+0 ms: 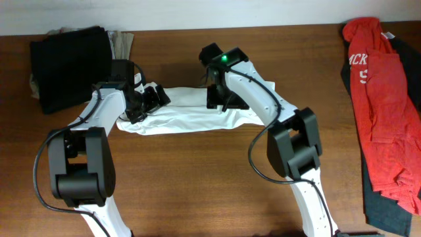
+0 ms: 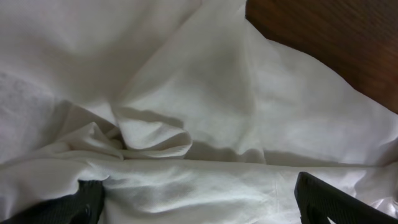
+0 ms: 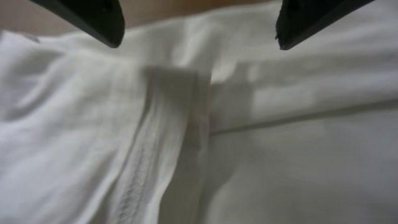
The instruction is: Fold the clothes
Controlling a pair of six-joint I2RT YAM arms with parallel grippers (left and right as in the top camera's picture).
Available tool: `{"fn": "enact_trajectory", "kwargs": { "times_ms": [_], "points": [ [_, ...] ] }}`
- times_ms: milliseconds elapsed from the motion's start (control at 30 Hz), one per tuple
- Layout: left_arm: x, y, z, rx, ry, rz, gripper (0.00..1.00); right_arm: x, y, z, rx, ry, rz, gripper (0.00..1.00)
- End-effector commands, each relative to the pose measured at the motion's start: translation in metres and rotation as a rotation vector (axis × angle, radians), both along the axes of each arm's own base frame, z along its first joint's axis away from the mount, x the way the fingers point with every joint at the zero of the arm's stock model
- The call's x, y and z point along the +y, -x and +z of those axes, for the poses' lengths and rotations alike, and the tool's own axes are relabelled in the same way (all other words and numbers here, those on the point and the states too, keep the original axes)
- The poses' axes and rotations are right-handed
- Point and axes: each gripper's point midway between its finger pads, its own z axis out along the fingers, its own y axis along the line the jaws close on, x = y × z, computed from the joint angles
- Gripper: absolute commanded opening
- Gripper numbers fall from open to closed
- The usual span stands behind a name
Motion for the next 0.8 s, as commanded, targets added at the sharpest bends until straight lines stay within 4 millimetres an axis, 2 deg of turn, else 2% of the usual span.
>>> {"fn": "enact_trajectory", "kwargs": {
  "times_ms": [0, 167, 233, 333, 433, 500, 667, 700, 767],
  "points": [
    [0.036, 0.039, -0.062, 0.187, -0.147, 0.057, 0.99, -0.010, -0.004, -0.012, -0.006, 0.056, -0.021, 0.77],
    [0.036, 0.040, -0.062, 0.188, -0.147, 0.058, 0.99, -0.024, -0.012, -0.012, -0.023, 0.073, -0.047, 0.66],
    [0.036, 0.040, -0.062, 0.188, -0.147, 0.057, 0.99, -0.032, -0.017, -0.012, -0.023, 0.072, -0.057, 0.57],
    [0.036, 0.039, -0.062, 0.187, -0.147, 0.057, 0.99, -0.039, -0.019, -0.012, -0.021, 0.072, -0.066, 0.51],
    [0.036, 0.039, -0.062, 0.187, -0.147, 0.057, 0.99, -0.040, -0.020, -0.012, -0.022, 0.073, -0.067, 0.49],
    [0.036, 0.039, -0.062, 0.187, -0.147, 0.058, 0.99, -0.040, -0.020, -0.012, -0.022, 0.072, -0.067, 0.43],
    [0.036, 0.039, -0.062, 0.187, -0.147, 0.058, 0.99, -0.039, -0.020, -0.012, -0.023, 0.068, -0.067, 0.42],
    [0.036, 0.039, -0.062, 0.187, -0.147, 0.058, 0.99, -0.038, -0.020, -0.012, -0.022, 0.064, -0.067, 0.45],
    [0.036, 0.039, -0.062, 0.187, -0.147, 0.058, 0.99, -0.029, -0.021, -0.013, -0.015, 0.016, -0.012, 0.82]
  ]
}}
